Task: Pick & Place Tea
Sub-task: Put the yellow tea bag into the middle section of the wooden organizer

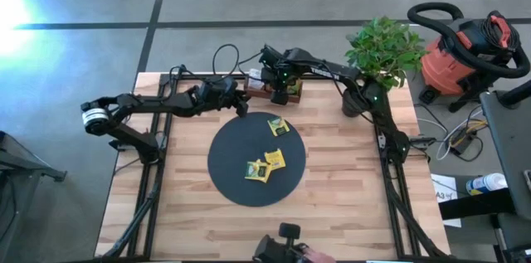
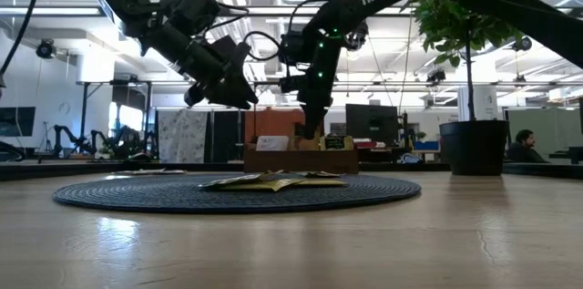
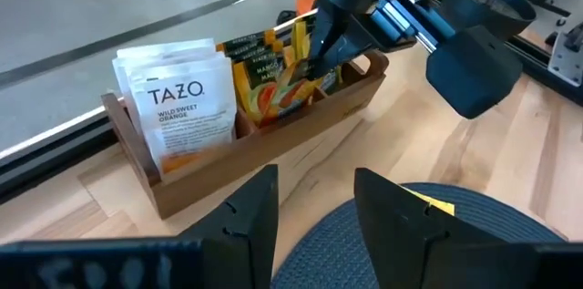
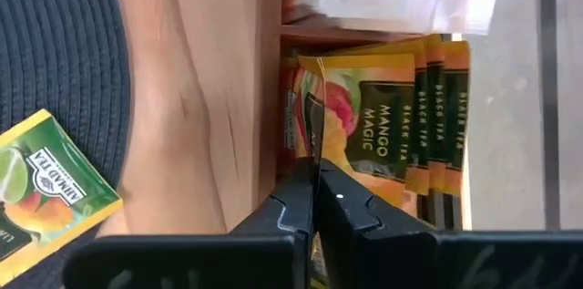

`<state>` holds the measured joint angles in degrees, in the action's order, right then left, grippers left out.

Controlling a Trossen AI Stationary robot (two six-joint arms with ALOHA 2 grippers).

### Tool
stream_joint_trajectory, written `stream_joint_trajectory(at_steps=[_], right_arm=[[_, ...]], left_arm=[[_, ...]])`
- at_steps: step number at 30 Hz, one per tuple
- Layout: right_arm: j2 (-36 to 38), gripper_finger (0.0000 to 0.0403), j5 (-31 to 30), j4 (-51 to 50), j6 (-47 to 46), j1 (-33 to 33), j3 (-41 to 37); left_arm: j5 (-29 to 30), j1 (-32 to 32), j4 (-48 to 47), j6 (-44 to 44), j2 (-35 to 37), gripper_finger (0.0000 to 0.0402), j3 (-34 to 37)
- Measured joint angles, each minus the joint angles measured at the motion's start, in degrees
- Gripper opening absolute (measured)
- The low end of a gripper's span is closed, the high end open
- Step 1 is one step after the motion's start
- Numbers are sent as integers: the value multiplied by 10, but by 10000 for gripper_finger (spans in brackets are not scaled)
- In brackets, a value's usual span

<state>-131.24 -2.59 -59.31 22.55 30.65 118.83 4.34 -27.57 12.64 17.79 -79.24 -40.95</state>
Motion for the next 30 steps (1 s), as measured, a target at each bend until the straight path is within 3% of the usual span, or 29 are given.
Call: stream_joint_trajectory(at_steps=[16, 26, 30], right_arm=[[-14, 21, -4, 36, 21, 0, 0], [-13, 123, -6, 42, 1, -1, 0], [-8, 160, -6, 42, -1, -2, 0]], left_arm=[[0, 0, -14, 2, 0, 140, 0], [3, 0, -44, 19, 11, 140, 0], [50, -1, -114, 12, 22, 140, 0]])
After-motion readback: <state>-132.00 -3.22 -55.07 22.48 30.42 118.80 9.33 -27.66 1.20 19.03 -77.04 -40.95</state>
